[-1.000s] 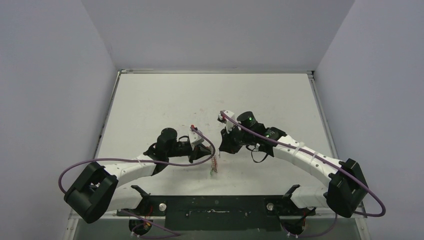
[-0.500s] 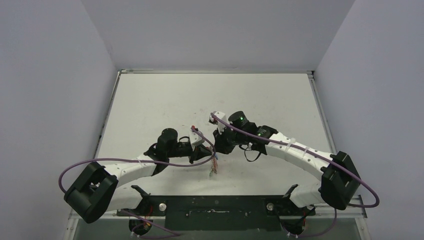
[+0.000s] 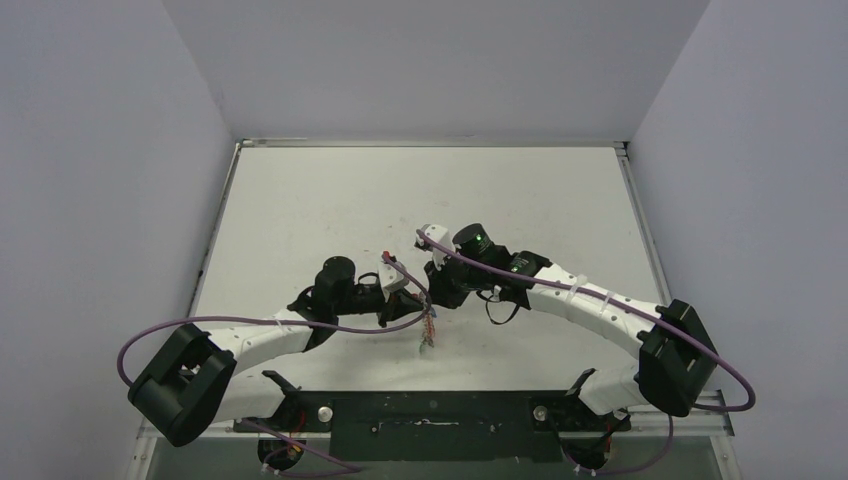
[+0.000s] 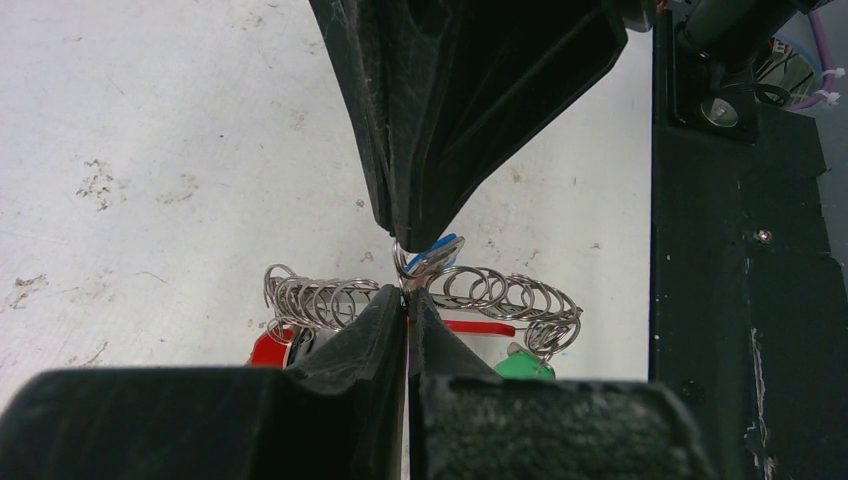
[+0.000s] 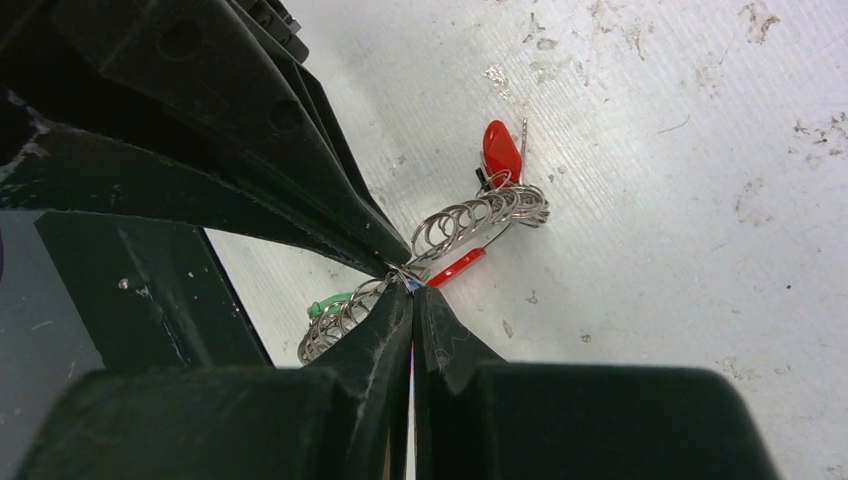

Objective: Put the keys on the keyring

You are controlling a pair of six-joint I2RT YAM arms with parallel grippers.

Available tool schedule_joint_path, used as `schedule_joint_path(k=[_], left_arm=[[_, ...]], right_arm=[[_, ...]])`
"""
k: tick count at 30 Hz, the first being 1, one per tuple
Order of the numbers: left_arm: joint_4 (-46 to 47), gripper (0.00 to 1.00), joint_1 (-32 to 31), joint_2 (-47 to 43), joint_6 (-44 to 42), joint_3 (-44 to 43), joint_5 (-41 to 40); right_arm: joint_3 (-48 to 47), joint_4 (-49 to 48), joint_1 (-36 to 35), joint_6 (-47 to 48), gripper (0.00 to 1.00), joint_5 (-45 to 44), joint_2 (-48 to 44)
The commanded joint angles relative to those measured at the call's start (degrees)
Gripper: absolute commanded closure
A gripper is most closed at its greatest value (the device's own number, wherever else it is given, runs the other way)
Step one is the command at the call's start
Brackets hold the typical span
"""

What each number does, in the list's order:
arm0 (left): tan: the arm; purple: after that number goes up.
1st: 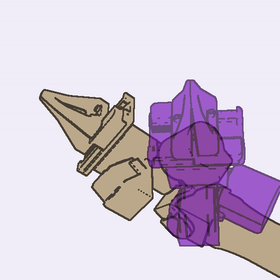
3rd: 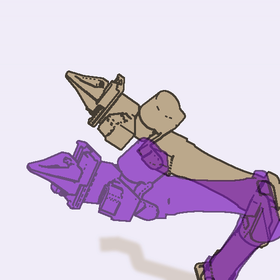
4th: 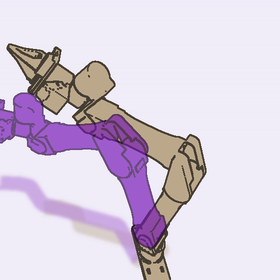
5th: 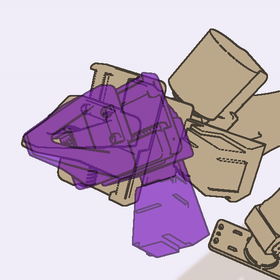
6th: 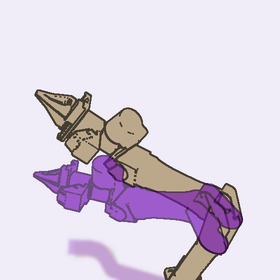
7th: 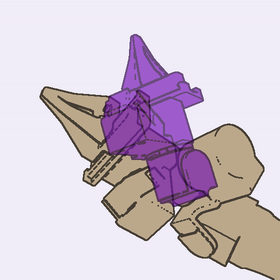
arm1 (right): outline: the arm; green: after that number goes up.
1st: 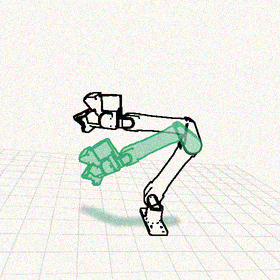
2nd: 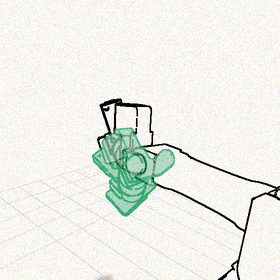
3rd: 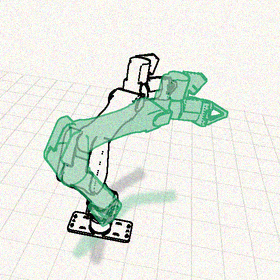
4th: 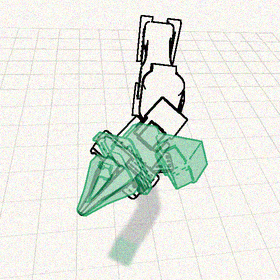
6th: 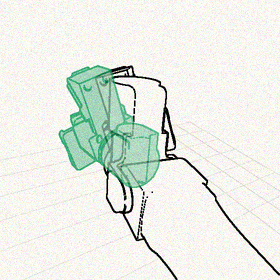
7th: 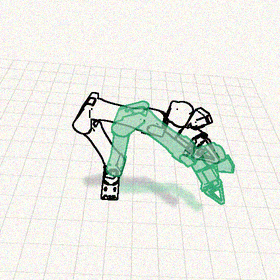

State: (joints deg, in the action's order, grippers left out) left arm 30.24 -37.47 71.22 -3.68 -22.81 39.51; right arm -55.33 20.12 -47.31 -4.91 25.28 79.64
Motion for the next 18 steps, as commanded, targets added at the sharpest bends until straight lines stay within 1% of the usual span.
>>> schedule_joint_path(k=[1,18], left_arm=[[3.9,1.00,-0.4,-0.6,-0.6,-0.5,1.5],[4.7,1.00,-0.3,-1.2,-0.7,0.0,0.9]], right_arm=[[-1.7,-0.8,-0.2,0.9,1.00,-3.6,-0.1],[-0.9,0.7,-0.2,2.5,1.00,-7.7,0.8]])
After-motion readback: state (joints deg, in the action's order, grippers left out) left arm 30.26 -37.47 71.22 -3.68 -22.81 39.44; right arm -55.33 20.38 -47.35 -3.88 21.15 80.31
